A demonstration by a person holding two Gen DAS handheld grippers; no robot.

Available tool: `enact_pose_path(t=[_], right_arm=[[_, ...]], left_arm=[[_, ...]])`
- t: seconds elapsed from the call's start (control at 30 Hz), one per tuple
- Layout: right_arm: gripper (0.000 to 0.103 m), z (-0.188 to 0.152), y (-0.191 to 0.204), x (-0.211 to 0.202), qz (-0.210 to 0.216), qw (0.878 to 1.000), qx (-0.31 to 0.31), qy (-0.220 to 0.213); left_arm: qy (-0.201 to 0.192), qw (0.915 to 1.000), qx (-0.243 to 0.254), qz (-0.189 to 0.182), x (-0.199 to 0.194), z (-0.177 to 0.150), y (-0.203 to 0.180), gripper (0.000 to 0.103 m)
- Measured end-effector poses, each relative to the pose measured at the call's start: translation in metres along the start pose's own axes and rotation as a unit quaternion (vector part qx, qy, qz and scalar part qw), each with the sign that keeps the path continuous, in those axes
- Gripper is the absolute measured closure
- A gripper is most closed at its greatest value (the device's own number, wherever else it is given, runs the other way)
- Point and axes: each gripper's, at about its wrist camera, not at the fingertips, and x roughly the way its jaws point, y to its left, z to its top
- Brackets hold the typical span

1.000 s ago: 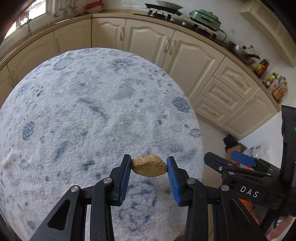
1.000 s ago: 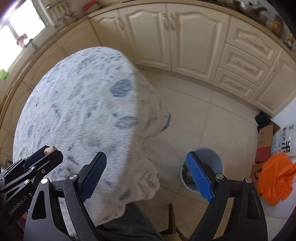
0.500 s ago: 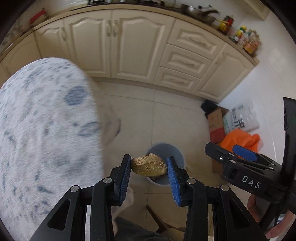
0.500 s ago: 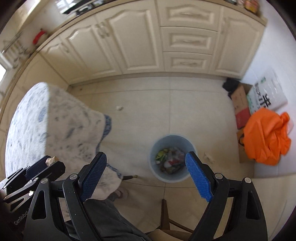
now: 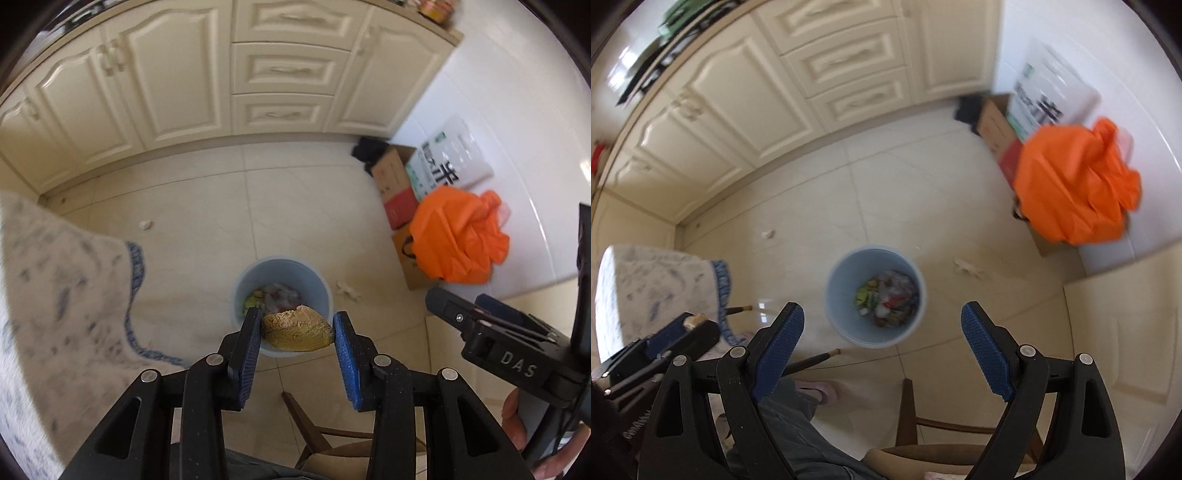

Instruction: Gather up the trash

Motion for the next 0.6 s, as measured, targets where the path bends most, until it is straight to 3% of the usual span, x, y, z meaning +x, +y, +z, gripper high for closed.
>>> enact_pose_path(t=[0.17,0.23,0.3,0.37,0.6], right_arm=[[0.015,-0.001,-0.031,0.013,-0.009,0.999,0.038,0.019],[0.015,-0.003,-0.039,0.017,-0.011,0.998,0.049,0.026],[0.015,-0.005,-0.043,0.019,-0.010,0.998,0.055,0.031],[0.014,-0.006,-0.047,0.021,-0.012,0.998,0.057,0.033],[0.014,-0.008,-0.043,0.029,-0.015,0.997,0.054,0.045]], left_arm=[[0.001,0.9995,0.030,0.004,0.017,0.013,-0.027,0.065],[0.004,0.9993,0.037,0.008,0.021,0.008,-0.037,0.052],[0.002,0.9993,0.036,0.010,0.025,0.008,-0.043,0.027],[-0.003,0.9993,0.032,0.018,0.028,0.004,-0.048,0.020],[0.015,0.9992,0.026,0.026,0.033,-0.002,-0.047,0.020]])
